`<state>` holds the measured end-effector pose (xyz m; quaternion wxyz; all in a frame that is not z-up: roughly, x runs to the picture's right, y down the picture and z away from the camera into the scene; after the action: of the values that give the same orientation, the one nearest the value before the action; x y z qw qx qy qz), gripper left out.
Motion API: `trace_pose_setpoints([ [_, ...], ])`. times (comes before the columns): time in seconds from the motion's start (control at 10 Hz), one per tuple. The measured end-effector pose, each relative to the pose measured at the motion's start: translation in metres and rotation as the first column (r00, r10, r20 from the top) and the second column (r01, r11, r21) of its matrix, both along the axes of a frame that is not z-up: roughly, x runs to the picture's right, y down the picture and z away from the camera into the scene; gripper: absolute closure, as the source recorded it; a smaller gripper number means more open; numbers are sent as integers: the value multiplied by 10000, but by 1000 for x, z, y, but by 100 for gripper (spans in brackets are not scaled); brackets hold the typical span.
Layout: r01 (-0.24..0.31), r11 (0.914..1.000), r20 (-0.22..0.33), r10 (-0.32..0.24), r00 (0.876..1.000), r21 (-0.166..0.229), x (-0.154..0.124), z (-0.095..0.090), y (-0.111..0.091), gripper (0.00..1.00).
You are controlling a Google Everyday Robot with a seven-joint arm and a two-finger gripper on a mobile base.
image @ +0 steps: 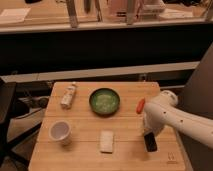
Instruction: Place the eraser in the ceramic cup
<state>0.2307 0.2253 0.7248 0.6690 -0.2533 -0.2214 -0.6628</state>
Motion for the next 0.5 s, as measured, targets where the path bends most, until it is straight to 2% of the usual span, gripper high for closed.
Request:
trace_pose_setpoints([
  [0.5, 494, 9986, 35, -494, 9988, 167, -27, -21, -30, 99],
])
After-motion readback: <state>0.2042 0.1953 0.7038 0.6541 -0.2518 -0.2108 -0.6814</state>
